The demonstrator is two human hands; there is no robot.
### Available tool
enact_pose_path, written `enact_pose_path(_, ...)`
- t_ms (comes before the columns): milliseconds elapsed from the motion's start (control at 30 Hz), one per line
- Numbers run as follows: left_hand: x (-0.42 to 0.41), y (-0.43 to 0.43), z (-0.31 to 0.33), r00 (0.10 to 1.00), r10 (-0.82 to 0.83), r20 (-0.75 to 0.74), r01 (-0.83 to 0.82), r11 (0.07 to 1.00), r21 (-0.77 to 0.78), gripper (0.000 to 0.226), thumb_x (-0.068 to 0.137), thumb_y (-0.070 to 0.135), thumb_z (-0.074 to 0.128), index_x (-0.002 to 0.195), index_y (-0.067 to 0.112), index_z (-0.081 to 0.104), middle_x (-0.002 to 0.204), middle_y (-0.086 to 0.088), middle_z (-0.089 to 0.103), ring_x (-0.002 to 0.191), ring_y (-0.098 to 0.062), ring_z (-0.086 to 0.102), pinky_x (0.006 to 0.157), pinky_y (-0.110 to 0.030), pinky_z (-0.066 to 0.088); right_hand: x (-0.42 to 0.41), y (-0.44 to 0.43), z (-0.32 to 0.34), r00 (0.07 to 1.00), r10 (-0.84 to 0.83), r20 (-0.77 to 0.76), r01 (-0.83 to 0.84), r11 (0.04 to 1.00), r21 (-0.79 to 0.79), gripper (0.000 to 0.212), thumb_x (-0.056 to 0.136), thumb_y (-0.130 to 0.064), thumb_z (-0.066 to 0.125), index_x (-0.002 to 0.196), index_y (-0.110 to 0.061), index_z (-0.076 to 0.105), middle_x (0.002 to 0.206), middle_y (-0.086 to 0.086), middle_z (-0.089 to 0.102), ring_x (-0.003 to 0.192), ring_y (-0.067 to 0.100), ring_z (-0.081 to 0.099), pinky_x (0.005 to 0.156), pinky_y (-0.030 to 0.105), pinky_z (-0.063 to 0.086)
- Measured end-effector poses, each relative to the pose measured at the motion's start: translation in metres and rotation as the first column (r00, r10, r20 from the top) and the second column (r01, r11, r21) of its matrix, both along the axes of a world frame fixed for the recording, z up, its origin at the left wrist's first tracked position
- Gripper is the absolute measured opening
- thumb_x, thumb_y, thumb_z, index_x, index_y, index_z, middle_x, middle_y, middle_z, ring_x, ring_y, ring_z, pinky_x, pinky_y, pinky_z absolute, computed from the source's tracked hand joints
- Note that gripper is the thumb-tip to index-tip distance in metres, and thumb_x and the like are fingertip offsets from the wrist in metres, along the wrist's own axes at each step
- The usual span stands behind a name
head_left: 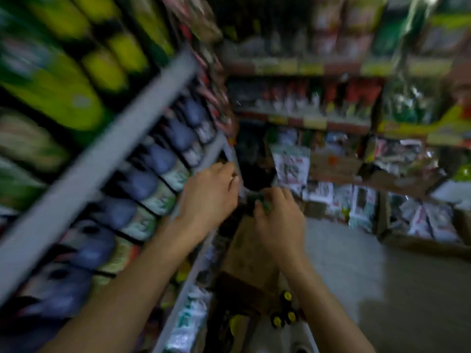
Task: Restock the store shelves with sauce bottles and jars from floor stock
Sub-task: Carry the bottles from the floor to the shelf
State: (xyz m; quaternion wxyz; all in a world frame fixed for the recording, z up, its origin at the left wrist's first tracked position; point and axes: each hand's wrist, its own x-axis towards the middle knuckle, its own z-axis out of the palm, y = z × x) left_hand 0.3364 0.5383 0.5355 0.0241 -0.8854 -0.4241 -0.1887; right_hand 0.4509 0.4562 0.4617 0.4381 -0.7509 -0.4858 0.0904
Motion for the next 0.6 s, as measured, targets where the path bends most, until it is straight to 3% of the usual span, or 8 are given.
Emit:
enact_pose_path(133,-0.076,-0.022,0.151,0.994,0.105,0.040,-0.109,0.986,0.129,0.022,0.094,0.029,0.049,0.092,0.012,0.063,0.091,-0.011,0.066,0.083,-0.037,0.064,0.065,-0.047,0.051,-0.070,0.018,0.158,0.984,0.176,0.028,-0.177,0.952,0.249,0.014,0.087,-0.014,0.066,0.098,-0.006,0.063,0.095,0.012,0.061,0.077,0.037,0.060,0.059,0.040,0.046)
enact_pose_path(267,-0.158,-0.052,0.262,0.953,0.229,0.199,-0.270,0.940,0.211,0.018,0.092,0.027,0.053,0.091,0.015,0.066,0.090,-0.006,0.067,0.086,-0.032,0.064,0.071,-0.043,0.052,-0.131,0.034,0.277,0.927,0.368,0.067,-0.365,0.851,0.377,0.018,0.087,-0.016,0.067,0.104,-0.010,0.065,0.097,0.008,0.066,0.079,0.030,0.063,0.065,0.038,0.048)
enact_pose_path(400,-0.236,-0.089,0.342,0.868,0.336,0.366,-0.445,0.853,0.272,0.020,0.089,0.027,0.052,0.085,0.016,0.068,0.084,0.000,0.069,0.082,-0.023,0.064,0.071,-0.035,0.048,-0.183,0.051,0.379,0.831,0.548,0.089,-0.508,0.687,0.519,0.014,0.088,-0.015,0.066,0.101,-0.011,0.067,0.092,0.006,0.068,0.083,0.027,0.065,0.072,0.041,0.053)
enact_pose_path(500,-0.269,-0.114,0.388,0.790,0.357,0.499,-0.554,0.764,0.330,0.019,0.089,0.023,0.054,0.081,0.013,0.069,0.073,0.007,0.063,0.069,-0.011,0.056,0.060,-0.023,0.034,-0.219,0.058,0.446,0.773,0.617,0.149,-0.547,0.528,0.650,0.011,0.089,-0.013,0.062,0.097,-0.009,0.068,0.087,0.008,0.069,0.080,0.028,0.065,0.069,0.040,0.052)
enact_pose_path(600,-0.285,-0.131,0.424,0.710,0.372,0.598,-0.647,0.679,0.345,0.017,0.088,0.024,0.054,0.079,0.017,0.067,0.066,0.011,0.061,0.061,-0.003,0.052,0.055,-0.017,0.033,-0.252,0.070,0.501,0.719,0.666,0.198,-0.559,0.385,0.735,0.015,0.089,-0.012,0.056,0.098,-0.007,0.067,0.087,0.008,0.068,0.078,0.026,0.063,0.067,0.040,0.050)
